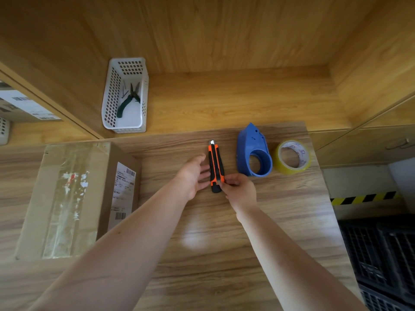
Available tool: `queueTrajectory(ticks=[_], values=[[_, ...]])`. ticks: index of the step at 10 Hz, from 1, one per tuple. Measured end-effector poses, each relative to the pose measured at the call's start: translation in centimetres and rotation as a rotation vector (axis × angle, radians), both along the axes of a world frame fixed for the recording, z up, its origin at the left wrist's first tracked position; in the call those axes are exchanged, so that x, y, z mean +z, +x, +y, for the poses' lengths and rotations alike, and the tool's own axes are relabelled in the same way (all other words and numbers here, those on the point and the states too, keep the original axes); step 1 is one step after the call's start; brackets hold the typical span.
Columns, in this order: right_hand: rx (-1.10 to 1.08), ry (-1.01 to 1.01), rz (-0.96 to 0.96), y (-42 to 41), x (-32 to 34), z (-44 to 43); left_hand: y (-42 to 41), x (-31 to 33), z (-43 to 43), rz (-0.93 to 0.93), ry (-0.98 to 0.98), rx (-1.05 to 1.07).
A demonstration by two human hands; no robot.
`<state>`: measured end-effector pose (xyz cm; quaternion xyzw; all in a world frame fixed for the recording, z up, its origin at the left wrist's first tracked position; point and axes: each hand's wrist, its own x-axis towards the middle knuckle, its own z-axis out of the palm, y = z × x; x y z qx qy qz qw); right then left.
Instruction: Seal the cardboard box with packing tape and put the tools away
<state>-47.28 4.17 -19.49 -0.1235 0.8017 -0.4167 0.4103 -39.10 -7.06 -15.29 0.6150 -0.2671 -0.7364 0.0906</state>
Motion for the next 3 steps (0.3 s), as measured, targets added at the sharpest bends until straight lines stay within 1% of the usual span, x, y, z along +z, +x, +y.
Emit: queueTrajectory(ticks=[2,3], values=[[0.013,-0.043,-0.007,-0.5,2.6,0.3,1.2,1.2,0.1,0.010,-0.041,-0.058],[-0.006,-0.066,-0.061,-0.4,4.7,0.5,1.7,2.1,0.1,0.023,-0.088,-0.071]])
